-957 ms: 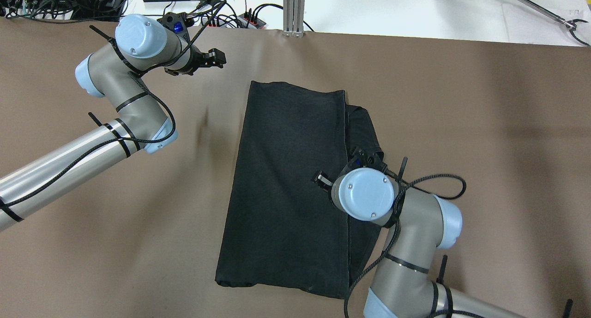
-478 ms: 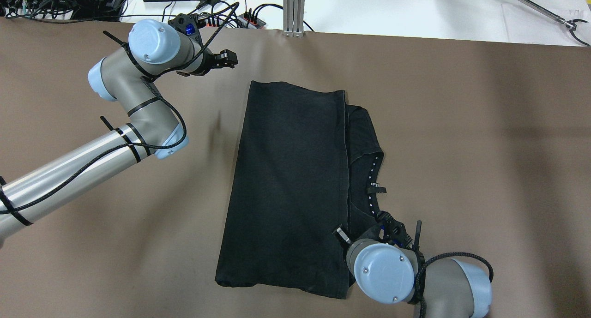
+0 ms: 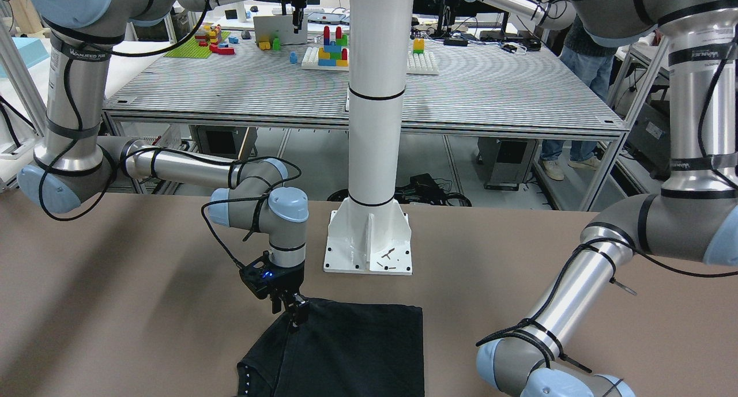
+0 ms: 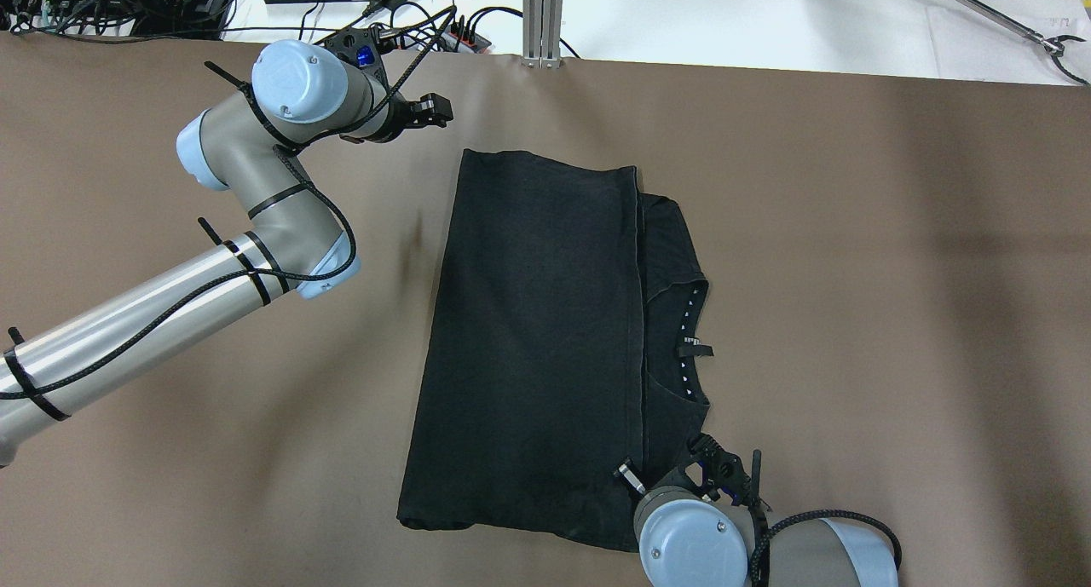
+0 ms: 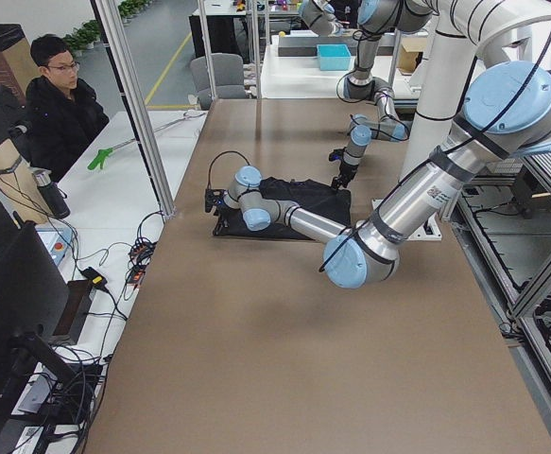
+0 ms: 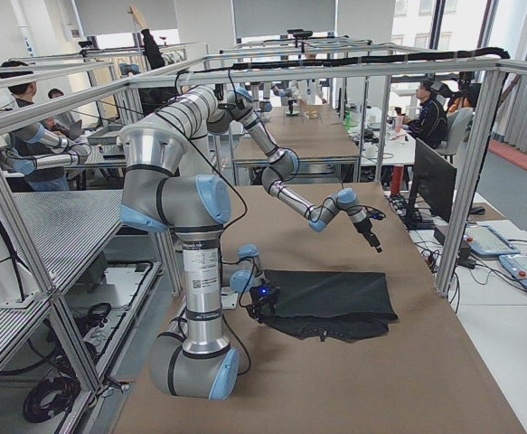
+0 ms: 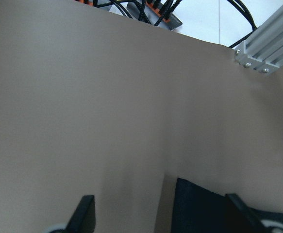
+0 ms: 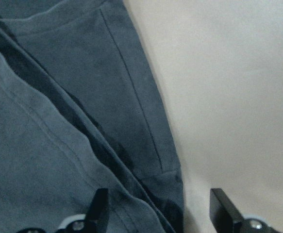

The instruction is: Fold clothes

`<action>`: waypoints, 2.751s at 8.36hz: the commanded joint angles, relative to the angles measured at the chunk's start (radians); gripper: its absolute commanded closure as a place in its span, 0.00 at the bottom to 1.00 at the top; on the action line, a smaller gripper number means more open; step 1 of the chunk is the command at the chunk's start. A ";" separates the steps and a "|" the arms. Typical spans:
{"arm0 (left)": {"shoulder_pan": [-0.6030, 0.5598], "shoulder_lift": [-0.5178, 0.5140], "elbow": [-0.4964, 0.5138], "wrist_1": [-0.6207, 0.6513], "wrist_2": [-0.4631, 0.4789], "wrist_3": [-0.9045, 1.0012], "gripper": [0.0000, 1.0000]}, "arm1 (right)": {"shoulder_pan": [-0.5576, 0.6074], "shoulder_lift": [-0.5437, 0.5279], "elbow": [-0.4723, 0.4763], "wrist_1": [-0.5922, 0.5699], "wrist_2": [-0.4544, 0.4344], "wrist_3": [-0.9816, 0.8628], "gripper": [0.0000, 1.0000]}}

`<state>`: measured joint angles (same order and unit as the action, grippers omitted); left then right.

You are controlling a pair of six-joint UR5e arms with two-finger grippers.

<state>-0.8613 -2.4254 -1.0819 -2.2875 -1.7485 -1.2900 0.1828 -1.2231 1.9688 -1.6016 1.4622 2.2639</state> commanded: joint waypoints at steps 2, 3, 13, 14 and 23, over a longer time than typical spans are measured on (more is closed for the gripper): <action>-0.001 -0.003 0.000 0.000 0.000 0.000 0.06 | -0.005 -0.001 -0.002 0.032 0.000 -0.001 0.27; 0.001 -0.006 -0.001 0.006 0.000 0.000 0.06 | -0.006 -0.003 -0.010 0.054 0.000 -0.001 0.28; 0.001 -0.026 -0.009 0.046 0.001 0.000 0.06 | -0.006 -0.001 0.010 0.088 0.003 -0.015 1.00; -0.001 -0.032 -0.010 0.055 0.001 0.000 0.06 | -0.002 -0.001 0.019 0.085 0.007 -0.018 1.00; 0.500 0.584 -0.932 0.388 0.288 -0.636 0.06 | 0.004 -0.021 0.061 0.088 0.001 -0.043 1.00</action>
<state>-0.5253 -1.9631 -1.9537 -1.9010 -1.5673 -1.7723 0.1873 -1.2334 2.0279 -1.5150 1.4648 2.2221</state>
